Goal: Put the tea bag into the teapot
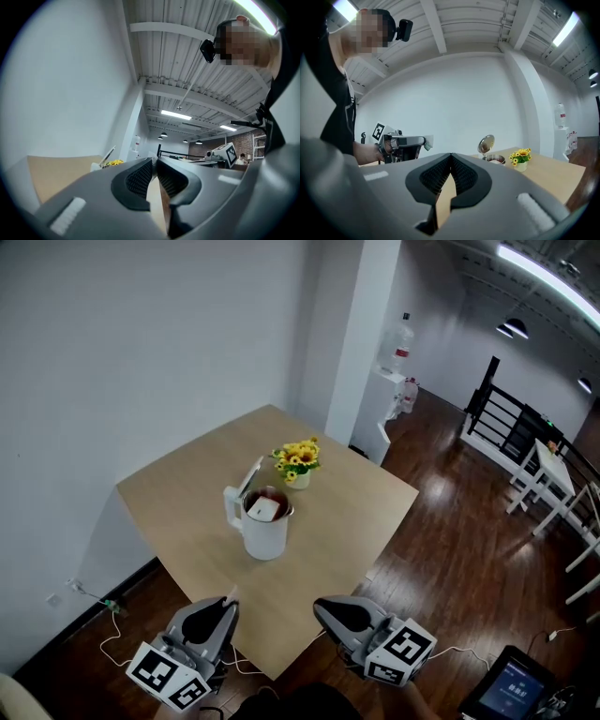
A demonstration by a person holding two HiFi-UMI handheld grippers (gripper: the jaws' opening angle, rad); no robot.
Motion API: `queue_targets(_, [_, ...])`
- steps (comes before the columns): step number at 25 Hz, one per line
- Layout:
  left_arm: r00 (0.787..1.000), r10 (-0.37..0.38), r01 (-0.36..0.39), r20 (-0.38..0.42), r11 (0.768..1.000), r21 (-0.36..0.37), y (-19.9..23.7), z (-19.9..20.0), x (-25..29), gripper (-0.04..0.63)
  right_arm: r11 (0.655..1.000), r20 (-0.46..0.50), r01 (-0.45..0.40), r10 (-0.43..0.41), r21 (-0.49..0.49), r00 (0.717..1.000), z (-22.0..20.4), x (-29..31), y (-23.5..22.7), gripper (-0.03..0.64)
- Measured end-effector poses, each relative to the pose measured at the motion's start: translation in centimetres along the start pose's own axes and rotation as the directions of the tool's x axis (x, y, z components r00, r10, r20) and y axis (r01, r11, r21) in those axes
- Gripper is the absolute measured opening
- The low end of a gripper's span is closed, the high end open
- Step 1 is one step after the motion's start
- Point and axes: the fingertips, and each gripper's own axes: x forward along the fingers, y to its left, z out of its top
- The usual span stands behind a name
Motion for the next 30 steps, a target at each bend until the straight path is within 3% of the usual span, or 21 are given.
queue_targets(8, [0.999,0.015,-0.016,-0.041,1.000,-0.021,2.8,-1.0,5.0,0.043,0.999,-0.036,-0.044,0.044,0.020,0.998,-0.7,2.7,-4.4,0.002])
queue_targets(18, [0.992,0.121,-0.121,-0.044,0.993,0.011,6.8,-0.1,10.7,0.043,0.989,-0.014,-0.146,0.146,-0.013,0.989,1.9,7.4,-10.8,0.002])
queue_targets(24, [0.983,0.168,-0.170,-0.072,0.985,-0.022,9.8,-1.1,13.8,0.043,0.976,0.013,-0.218,0.217,0.020,0.976,2.9,10.5,-12.5,0.002])
queue_targets(30, [0.974,0.198,-0.205,-0.111,0.978,-0.046,12.5,-3.8,17.3,0.043,0.973,-0.055,-0.227,0.229,0.042,0.972,1.1,13.1,-15.1,0.002])
